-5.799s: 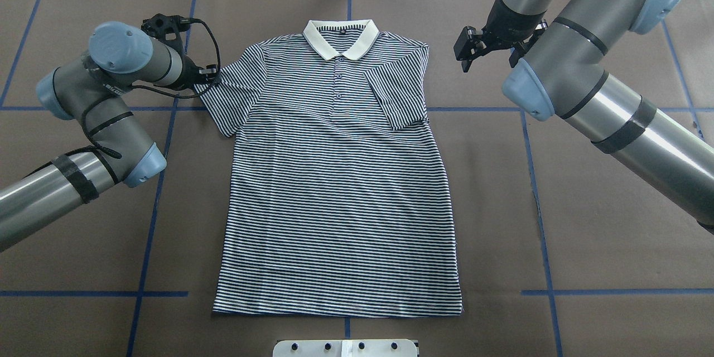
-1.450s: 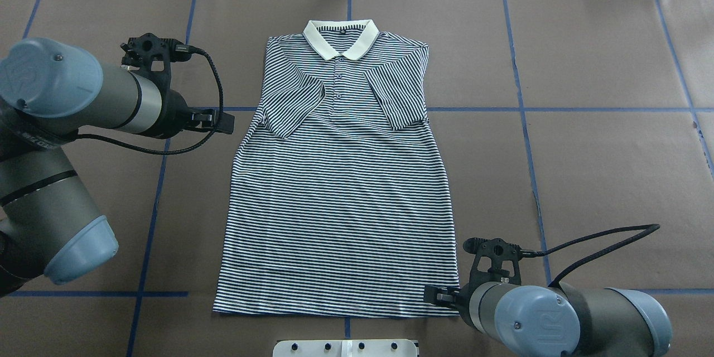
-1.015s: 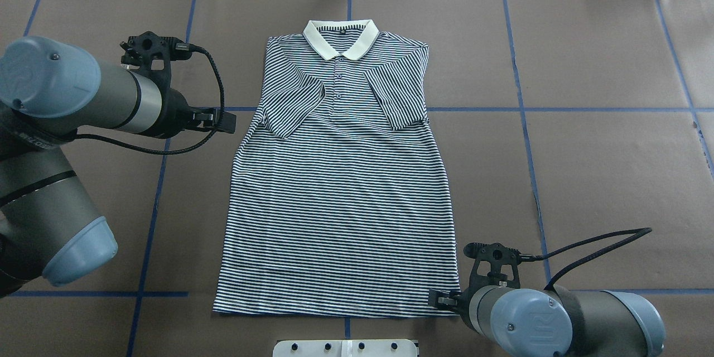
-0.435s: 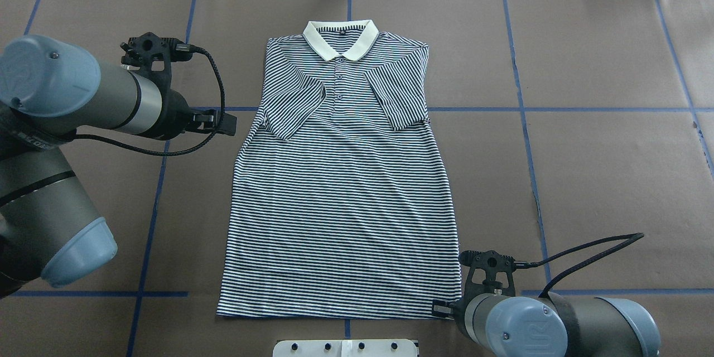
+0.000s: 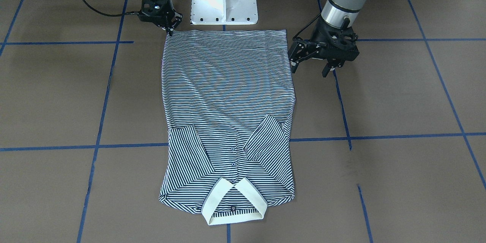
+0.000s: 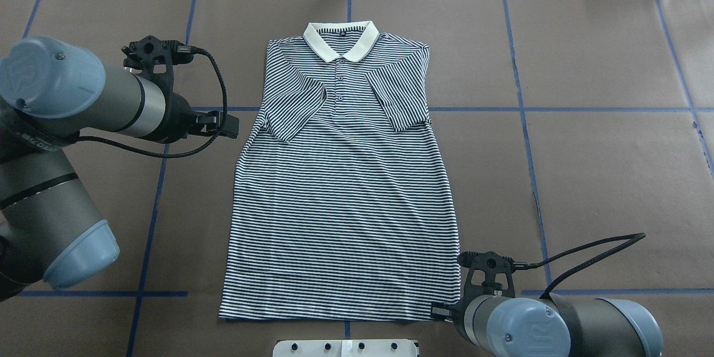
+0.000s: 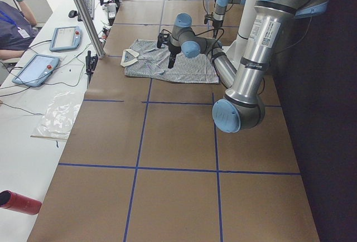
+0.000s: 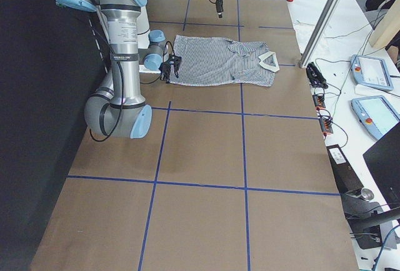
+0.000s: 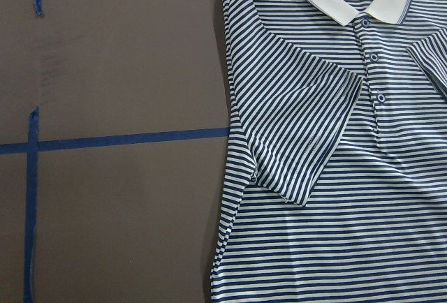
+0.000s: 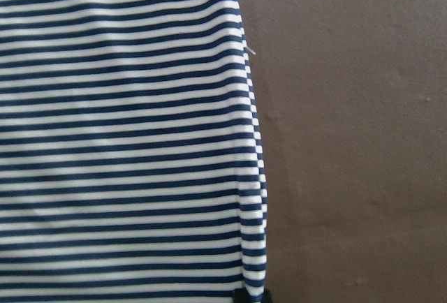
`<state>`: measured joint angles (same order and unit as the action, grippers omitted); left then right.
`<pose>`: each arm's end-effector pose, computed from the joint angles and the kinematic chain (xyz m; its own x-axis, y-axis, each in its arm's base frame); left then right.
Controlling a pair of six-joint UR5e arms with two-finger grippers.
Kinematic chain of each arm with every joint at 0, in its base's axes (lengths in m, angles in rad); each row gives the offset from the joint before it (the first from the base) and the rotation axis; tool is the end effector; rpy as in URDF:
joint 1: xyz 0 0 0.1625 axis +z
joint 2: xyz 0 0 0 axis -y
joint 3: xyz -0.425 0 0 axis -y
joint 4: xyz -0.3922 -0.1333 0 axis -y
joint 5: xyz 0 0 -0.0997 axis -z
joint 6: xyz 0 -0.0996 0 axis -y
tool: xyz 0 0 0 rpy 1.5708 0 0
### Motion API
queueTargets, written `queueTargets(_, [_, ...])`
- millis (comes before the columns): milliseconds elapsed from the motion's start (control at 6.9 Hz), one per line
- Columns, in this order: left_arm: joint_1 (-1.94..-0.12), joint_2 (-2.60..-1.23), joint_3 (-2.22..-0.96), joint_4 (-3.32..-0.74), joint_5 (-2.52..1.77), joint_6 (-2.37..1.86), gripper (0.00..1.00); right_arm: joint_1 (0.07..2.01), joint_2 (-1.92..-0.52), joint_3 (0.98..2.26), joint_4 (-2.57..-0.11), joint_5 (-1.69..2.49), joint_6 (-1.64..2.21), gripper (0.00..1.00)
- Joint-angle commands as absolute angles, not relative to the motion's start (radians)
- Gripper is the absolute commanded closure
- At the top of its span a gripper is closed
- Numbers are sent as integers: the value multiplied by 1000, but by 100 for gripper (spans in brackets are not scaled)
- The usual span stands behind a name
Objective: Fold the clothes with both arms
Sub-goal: 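Grasp the two hem corners with the left and right grippers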
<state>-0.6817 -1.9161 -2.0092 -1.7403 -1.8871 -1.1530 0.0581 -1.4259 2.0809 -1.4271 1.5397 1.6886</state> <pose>0.3677 -0.4301 0.2591 0.5741 0.0308 -0.8182 0.1849 0.9686 0.1662 -0.5045 -0.1660 0.3422 0.6822 0.1574 0.7140 -0.1616 0.9849 -0.0627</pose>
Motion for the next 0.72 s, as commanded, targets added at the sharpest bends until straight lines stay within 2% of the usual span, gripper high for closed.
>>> queueTargets(0, [-529, -1864, -2054, -1723, -1866, -1463, 0, 74, -1436, 2127, -1427, 1542, 1680, 100])
queueTargets(580, [-168, -1812, -2111, -1571, -1622, -1837, 2, 113, -1425, 2151, -1425, 1566, 1677, 100])
